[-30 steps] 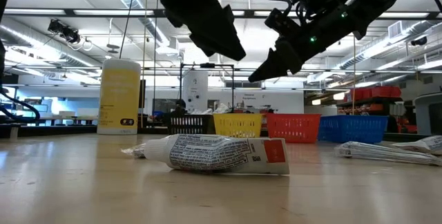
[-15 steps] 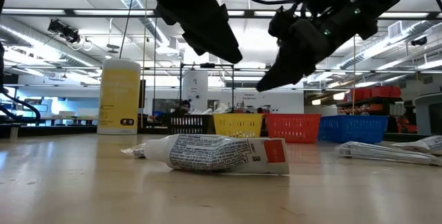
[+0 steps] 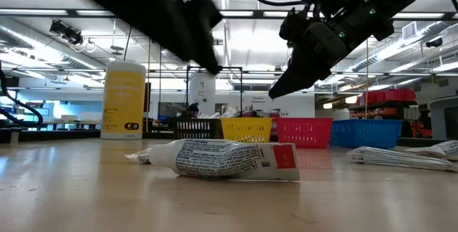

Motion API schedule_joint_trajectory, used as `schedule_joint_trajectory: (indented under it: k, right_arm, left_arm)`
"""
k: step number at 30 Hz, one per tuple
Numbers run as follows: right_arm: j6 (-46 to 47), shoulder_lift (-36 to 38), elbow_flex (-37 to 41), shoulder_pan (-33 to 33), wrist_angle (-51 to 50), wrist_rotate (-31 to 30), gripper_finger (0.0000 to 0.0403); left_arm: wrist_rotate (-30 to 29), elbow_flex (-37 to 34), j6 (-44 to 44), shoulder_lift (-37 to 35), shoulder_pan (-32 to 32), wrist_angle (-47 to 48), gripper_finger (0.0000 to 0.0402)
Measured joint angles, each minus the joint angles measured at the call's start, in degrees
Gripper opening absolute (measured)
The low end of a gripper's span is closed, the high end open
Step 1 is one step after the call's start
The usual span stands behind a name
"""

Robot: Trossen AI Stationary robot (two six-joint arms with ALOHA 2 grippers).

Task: Pick & Place Travel size toiletries
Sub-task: Put the white toothpaste into the yellow bin

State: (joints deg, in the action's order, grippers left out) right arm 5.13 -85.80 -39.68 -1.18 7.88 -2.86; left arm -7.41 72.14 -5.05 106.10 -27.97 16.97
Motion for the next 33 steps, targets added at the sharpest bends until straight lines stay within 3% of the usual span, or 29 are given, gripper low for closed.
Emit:
schedule_joint_trajectory:
  k: [7, 16, 27, 33]
  right_arm:
    - [0.00, 0.00, 0.00, 0.03, -0.01, -0.03, 0.0056]
    - [-0.01, 0.00, 0.00, 0.03, 0.08, -0.01, 0.0056]
    - [0.00, 0.00, 0.00, 0.03, 0.04, -0.01, 0.0056]
    - [0.00, 0.00, 0.00, 0.03, 0.04, -0.01, 0.0056]
  left_arm:
    - [-4.29, -0.07, -0.31, 6.56, -1.94, -0.50, 0.0208]
    - [-3.27, 0.09, -0.36, 9.92, -0.99, 0.04, 0.0204]
    - [-1.89, 0.15, -2.15, 10.65, -0.13, -1.98, 0.0122]
    - [-4.81, 0.01, -3.72, 10.81, -0.10, -3.80, 0.0110]
